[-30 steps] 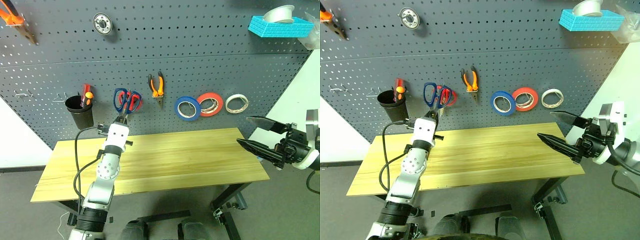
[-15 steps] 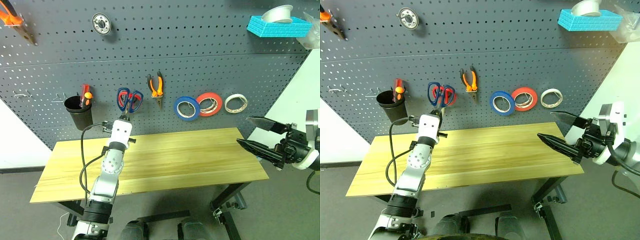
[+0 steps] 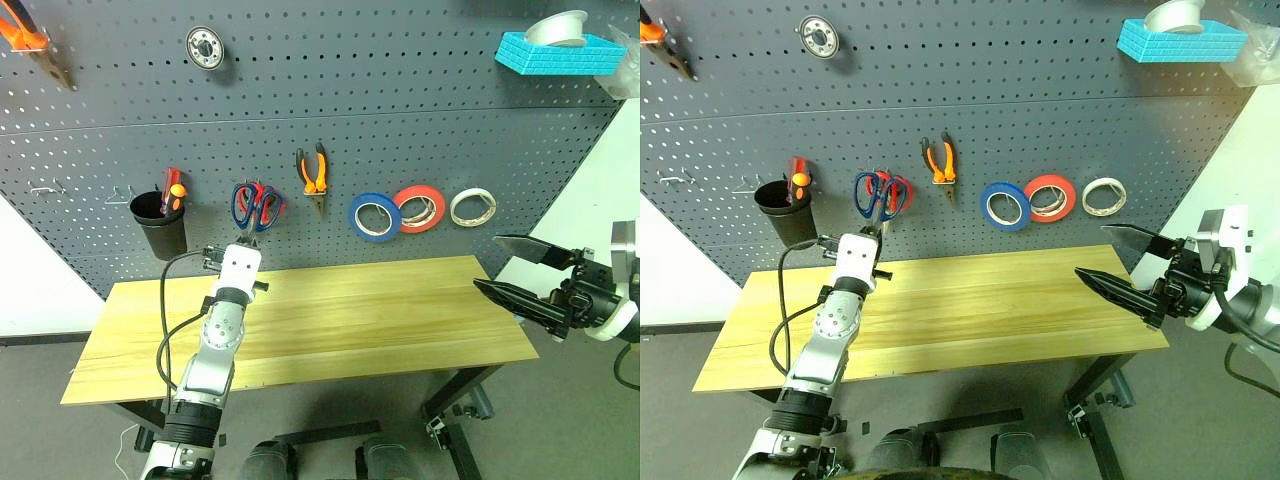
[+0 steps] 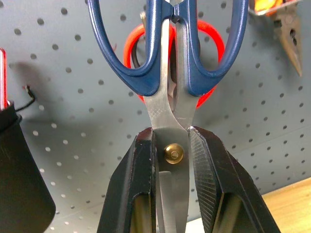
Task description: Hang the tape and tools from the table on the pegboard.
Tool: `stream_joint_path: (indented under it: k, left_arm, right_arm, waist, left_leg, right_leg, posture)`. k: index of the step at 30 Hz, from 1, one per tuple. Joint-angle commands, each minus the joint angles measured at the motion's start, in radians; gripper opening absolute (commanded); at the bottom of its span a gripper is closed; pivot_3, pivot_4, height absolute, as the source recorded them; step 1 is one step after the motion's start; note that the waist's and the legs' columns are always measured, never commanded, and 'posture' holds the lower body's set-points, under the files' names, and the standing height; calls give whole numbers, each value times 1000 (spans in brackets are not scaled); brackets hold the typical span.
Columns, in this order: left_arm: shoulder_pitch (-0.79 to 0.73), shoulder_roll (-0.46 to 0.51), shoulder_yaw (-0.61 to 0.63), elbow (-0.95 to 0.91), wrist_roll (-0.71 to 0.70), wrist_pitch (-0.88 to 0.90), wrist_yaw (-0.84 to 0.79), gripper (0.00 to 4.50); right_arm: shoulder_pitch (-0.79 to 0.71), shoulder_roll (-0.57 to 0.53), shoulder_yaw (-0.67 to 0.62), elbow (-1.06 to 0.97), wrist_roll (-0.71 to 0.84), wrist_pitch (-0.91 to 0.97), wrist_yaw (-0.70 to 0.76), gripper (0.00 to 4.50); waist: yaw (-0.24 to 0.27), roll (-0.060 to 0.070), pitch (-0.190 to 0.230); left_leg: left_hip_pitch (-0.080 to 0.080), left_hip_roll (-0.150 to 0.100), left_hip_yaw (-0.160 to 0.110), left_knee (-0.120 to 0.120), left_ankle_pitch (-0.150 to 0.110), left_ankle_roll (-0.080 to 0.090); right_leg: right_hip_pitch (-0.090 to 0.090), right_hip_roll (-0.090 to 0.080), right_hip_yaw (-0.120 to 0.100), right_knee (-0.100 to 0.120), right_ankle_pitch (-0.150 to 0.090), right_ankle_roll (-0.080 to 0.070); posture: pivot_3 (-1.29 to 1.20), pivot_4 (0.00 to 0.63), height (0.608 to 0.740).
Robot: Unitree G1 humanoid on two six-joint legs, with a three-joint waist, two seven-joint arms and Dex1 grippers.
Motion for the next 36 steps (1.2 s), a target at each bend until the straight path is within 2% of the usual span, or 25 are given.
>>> stream_joint_path:
  k: [1, 13, 36]
  left_arm:
    - [-24, 3, 13, -3, -3, -22, 9, 703]
    - [-102, -7, 8, 75, -4, -49, 19, 703]
    - [-135, -12, 13, 160, -7, -80, 33, 703]
  right_arm:
    - [-2, -12, -37, -23, 13, -3, 0, 4500]
    - [3, -11, -36, -30, 17, 0, -4, 4500]
    - [7, -15, -32, -34, 18, 3, -10, 4500]
  waist:
    - [0, 0, 0]
    - [-1, 0, 0]
    - [0, 0, 0]
  left_leg:
    - [0, 0, 0, 0, 0, 0]
    - [0, 0, 0, 1, -1, 1]
    - [0, 0, 0, 2, -1, 1]
  right_leg:
    - [0, 0, 0, 0, 0, 0]
    - [1, 0, 0, 0, 0, 0]
    - [1, 0, 0, 0, 0, 0]
  posture:
    - [-201, 11, 717]
    - [-204, 15, 717]
    - [-208, 23, 717]
